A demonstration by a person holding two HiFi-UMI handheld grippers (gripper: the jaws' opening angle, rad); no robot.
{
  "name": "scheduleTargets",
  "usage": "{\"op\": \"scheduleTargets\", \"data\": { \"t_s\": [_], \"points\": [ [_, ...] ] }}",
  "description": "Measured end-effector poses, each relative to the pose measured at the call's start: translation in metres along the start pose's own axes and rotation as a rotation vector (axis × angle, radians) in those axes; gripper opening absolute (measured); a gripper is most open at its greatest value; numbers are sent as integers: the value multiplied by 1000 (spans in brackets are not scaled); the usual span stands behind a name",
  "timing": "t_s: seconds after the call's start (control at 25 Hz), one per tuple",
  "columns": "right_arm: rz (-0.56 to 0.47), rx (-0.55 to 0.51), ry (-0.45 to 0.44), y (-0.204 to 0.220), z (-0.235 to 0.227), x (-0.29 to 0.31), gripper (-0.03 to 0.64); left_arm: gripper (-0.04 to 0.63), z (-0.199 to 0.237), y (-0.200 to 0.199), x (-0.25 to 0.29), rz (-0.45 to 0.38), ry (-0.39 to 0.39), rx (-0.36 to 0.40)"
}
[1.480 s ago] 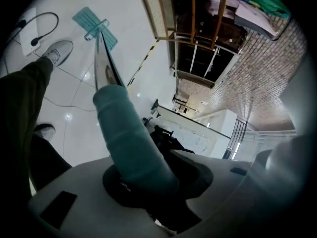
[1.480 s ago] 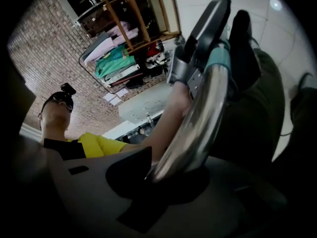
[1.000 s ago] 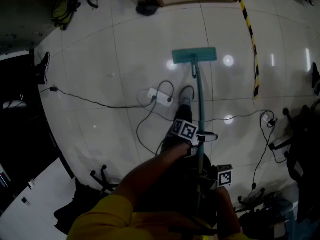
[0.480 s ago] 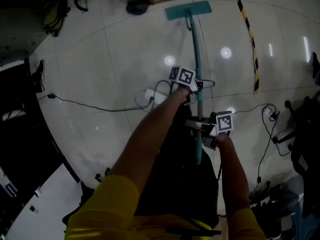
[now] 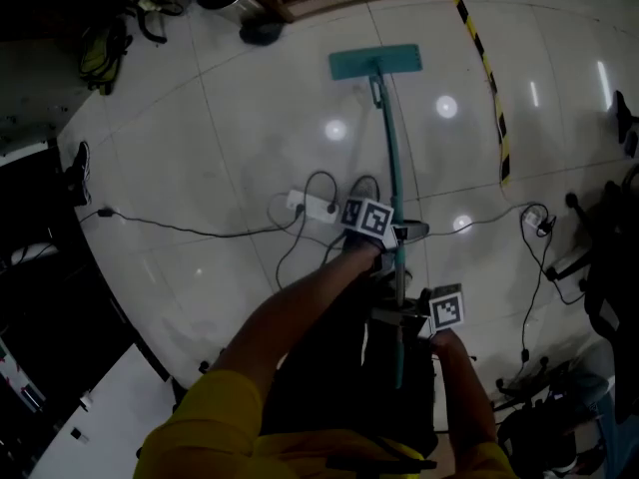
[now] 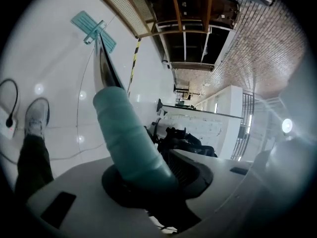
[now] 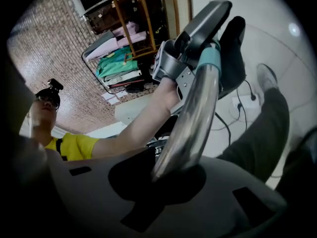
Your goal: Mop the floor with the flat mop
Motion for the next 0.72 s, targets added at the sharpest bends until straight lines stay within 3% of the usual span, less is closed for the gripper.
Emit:
{"op": "scheduleTargets", "data": {
  "t_s": [0.16, 0.24, 0.32, 0.44, 0.6, 0.72],
  "points": [
    [-37, 54, 24, 93, 30, -26, 55, 133, -7, 111, 26, 62, 2, -72],
    [-47, 49, 34, 113, 34, -33, 57, 133, -5, 137, 36, 88, -14, -76],
    [-44, 28, 52, 114, 28, -41, 58, 133, -1, 138, 45, 109, -28, -63],
    [-46, -42, 85, 86, 12, -52, 69, 137, 0, 106, 61, 148, -40, -29],
    [-105, -145, 65, 7, -23, -48, 67, 141, 6, 18, 72, 192, -51, 46],
    [-146, -174, 43, -56, -43, -45, 66, 141, 0, -54, 77, 229, -162, 129]
  ]
}}
Point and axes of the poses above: the fingertips, and each gripper's own axes: x forward along the fingers, z to its left, y out of its underside, the point moved 8 cm from there along -x, backward along the fingers, and after that the axes turned 7 degrees about -x, right-handed, at the moved point
